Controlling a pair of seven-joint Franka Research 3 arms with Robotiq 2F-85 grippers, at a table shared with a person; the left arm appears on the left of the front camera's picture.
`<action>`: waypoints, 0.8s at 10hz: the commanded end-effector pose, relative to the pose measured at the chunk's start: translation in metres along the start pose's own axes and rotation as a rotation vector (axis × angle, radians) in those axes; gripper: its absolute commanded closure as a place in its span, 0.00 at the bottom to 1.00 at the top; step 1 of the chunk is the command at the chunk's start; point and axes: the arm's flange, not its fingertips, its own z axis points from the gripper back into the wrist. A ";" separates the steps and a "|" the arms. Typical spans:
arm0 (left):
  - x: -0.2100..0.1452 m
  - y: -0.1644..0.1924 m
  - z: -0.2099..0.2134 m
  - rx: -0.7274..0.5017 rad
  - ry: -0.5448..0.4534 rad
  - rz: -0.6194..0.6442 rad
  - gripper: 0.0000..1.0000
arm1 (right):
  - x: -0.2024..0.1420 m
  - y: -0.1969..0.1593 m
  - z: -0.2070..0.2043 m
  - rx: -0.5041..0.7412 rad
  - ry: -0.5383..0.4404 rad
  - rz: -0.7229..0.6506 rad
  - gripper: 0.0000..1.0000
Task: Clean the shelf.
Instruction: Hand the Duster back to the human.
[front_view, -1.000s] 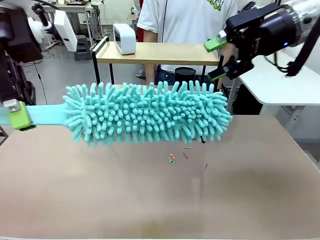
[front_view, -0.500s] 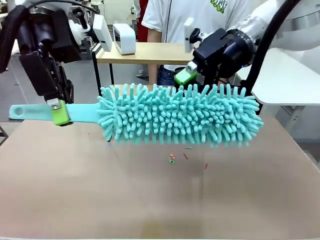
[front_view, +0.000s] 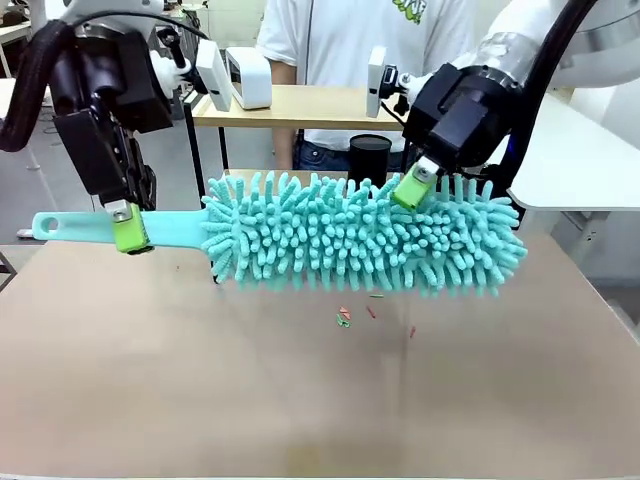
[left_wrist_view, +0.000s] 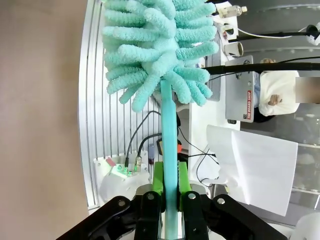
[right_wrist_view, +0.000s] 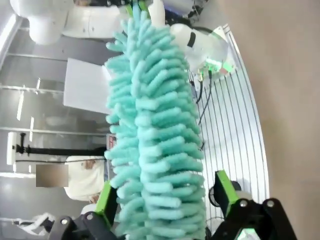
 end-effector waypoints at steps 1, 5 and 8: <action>0.000 -0.005 0.003 -0.010 -0.027 -0.028 0.87 | 0.002 -0.005 0.002 -0.015 0.045 0.047 0.00; 0.001 -0.005 0.004 -0.013 -0.035 -0.023 0.87 | 0.000 -0.004 0.003 -0.025 0.056 0.058 0.59; 0.000 -0.001 0.004 0.004 -0.058 0.011 0.87 | 0.000 -0.004 0.002 -0.042 0.067 0.050 1.00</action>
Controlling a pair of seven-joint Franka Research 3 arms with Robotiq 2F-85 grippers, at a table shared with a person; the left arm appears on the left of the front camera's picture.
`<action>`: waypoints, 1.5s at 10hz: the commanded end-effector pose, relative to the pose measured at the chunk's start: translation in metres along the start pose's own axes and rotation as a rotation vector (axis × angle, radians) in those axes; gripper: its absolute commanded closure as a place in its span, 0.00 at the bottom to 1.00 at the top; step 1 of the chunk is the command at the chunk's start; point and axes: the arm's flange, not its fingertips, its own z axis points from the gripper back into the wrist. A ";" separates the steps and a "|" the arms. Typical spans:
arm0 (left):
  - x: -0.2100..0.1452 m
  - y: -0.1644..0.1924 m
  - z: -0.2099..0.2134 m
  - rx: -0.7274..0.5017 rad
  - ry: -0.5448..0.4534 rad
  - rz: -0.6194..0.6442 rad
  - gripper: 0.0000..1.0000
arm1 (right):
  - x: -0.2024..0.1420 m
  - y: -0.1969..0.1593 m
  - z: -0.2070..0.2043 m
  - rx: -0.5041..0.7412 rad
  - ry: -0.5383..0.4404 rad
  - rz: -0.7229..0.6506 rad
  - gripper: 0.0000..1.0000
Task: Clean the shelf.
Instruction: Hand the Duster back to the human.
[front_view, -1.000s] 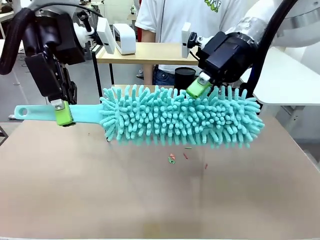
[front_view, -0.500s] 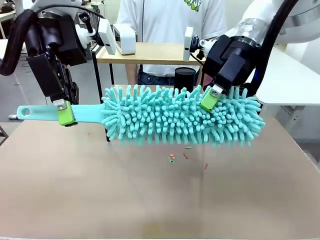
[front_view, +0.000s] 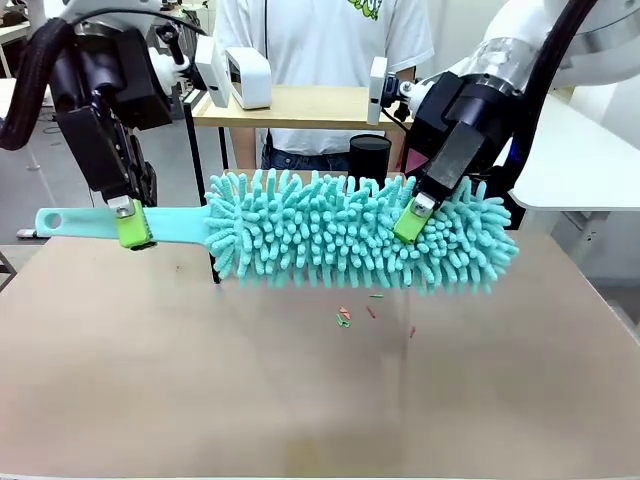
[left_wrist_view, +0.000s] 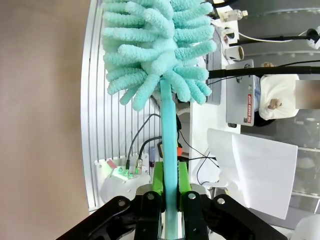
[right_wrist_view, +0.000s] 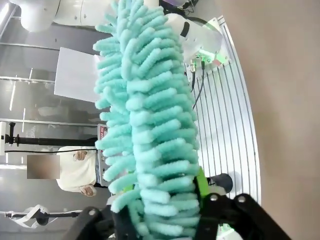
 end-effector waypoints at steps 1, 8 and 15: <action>0.002 -0.003 0.000 0.000 -0.036 0.007 0.87 | 0.004 -0.001 0.003 -0.017 0.025 0.019 1.00; -0.002 -0.005 0.003 0.032 -0.046 0.022 0.30 | 0.003 0.000 0.004 -0.020 0.036 0.021 1.00; -0.192 0.005 0.054 0.122 -0.803 0.209 0.00 | -0.100 0.029 0.063 -0.139 -0.318 -0.119 1.00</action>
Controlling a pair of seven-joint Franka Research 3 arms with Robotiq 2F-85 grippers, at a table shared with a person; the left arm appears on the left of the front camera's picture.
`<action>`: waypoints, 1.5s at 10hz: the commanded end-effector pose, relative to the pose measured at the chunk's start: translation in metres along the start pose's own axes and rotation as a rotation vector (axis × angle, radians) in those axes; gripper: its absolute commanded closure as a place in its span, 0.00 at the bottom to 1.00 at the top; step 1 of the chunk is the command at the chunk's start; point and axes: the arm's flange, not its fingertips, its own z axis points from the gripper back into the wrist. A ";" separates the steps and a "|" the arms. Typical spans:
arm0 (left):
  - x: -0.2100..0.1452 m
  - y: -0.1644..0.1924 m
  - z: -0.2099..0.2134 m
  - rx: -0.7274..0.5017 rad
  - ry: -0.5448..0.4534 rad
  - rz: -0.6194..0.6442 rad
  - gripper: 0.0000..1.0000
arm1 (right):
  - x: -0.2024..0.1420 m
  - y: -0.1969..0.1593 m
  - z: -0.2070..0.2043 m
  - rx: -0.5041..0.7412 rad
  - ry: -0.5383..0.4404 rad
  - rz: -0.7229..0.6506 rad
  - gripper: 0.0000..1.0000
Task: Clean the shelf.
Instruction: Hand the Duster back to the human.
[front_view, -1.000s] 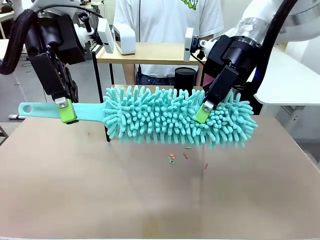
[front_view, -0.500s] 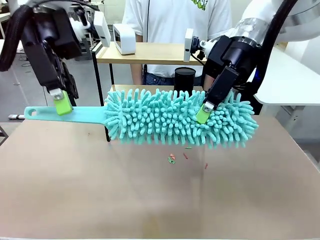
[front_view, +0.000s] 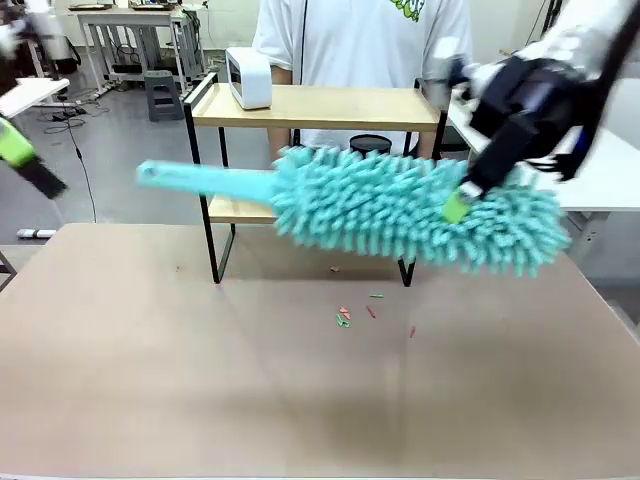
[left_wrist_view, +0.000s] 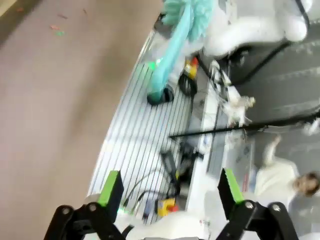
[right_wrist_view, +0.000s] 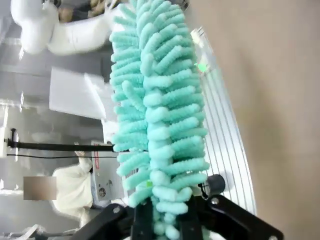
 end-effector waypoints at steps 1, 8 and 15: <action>-0.051 0.032 0.021 -0.032 -0.525 0.024 0.00 | -0.075 0.040 0.039 -0.053 -0.337 -0.081 1.00; -0.093 0.066 0.048 -0.075 -0.508 0.144 0.00 | -0.183 0.003 0.074 -0.045 -1.226 -0.895 1.00; -0.093 0.066 0.048 -0.075 -0.508 0.144 0.00 | -0.181 -0.062 0.101 -0.159 -1.158 -1.061 1.00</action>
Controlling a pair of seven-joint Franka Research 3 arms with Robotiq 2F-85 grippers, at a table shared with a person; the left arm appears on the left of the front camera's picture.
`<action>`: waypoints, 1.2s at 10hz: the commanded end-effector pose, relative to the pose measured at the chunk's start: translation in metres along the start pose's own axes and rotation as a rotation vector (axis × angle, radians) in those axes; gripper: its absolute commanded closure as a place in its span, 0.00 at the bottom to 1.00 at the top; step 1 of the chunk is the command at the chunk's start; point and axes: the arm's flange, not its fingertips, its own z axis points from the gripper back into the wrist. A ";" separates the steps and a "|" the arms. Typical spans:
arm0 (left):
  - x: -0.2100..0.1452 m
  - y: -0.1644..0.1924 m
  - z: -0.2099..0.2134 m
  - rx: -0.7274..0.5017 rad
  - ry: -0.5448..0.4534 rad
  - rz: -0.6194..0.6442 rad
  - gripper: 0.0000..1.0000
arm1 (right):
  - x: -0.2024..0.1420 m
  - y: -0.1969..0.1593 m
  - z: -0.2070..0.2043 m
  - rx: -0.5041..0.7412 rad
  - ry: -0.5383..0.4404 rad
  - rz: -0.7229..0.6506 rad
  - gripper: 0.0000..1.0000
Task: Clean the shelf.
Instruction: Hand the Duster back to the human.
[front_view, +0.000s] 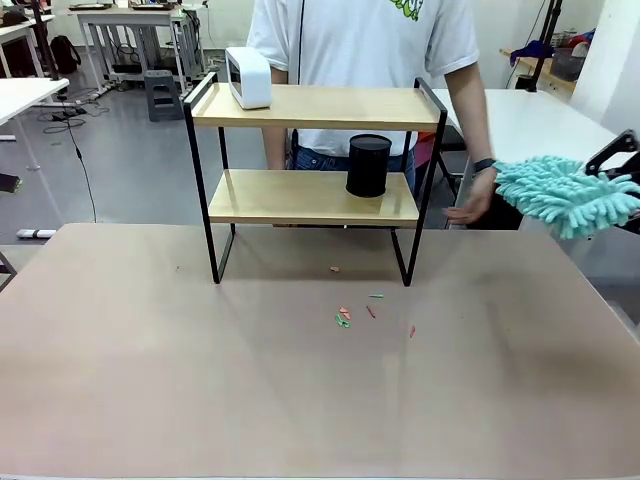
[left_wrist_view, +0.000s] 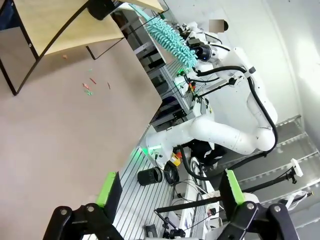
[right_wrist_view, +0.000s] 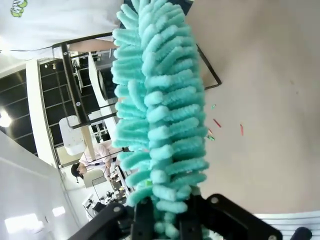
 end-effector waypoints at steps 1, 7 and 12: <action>-0.001 -0.002 0.002 0.000 0.003 -0.004 0.00 | -0.003 0.001 0.008 0.017 -0.007 0.034 1.00; -0.001 -0.002 0.002 0.000 0.003 -0.004 0.00 | -0.003 0.001 0.008 0.017 -0.007 0.034 1.00; -0.001 -0.002 0.002 0.000 0.003 -0.004 0.00 | -0.005 0.004 0.007 0.006 0.032 0.035 0.00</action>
